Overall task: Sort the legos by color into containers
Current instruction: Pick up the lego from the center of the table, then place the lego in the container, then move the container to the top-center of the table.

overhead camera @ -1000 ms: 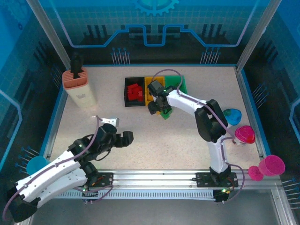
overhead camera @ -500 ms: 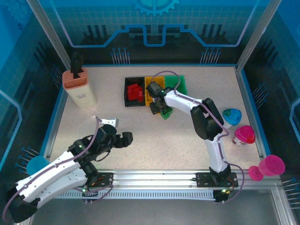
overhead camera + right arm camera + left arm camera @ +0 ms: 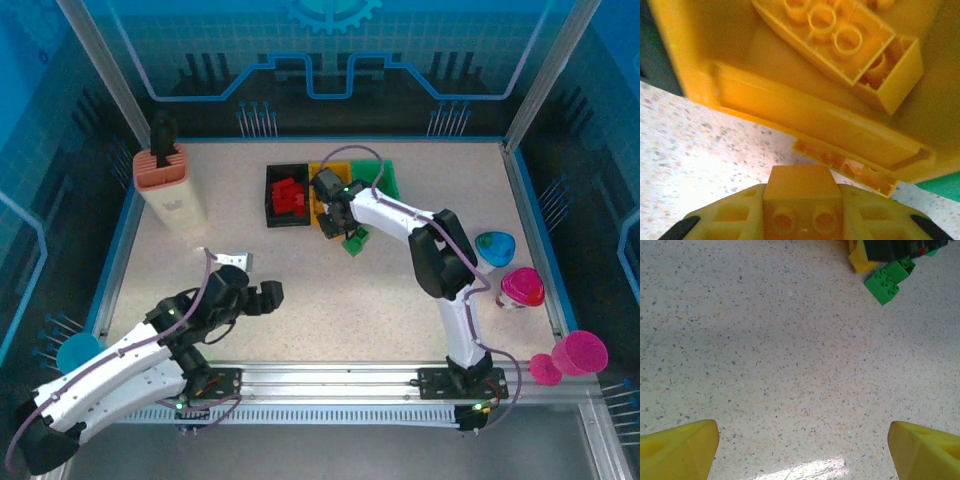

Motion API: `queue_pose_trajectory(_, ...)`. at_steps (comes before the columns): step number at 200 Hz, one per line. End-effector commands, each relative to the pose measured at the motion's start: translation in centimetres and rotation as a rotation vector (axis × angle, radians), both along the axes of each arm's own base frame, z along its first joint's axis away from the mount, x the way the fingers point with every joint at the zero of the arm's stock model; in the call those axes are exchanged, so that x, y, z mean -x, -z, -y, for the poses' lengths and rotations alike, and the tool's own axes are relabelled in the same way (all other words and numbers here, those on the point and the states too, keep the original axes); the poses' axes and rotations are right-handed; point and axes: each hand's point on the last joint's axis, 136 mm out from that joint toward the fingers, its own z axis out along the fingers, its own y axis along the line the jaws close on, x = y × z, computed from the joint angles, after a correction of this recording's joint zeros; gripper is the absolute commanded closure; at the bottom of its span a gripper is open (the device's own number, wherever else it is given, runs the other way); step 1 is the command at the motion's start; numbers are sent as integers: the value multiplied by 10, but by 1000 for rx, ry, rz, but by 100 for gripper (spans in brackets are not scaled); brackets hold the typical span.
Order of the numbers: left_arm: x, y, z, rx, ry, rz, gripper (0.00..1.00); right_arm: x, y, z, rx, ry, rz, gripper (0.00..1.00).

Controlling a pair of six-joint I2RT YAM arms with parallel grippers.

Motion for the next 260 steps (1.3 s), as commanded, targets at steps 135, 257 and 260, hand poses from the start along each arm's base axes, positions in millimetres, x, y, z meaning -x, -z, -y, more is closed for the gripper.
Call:
queue_pose_trajectory(135, 6, 9, -12, -30, -23, -6, 12, -47, -68, -4, -43, 57, 127, 21)
queue_pose_trajectory(257, 5, 15, -11, -41, -21, -12, 12, -23, -7, 0, -42, 62, 16, 51)
queue_pose_trajectory(260, 5, 16, -11, -43, -21, -14, 12, -24, -7, -1, -41, 61, 17, 51)
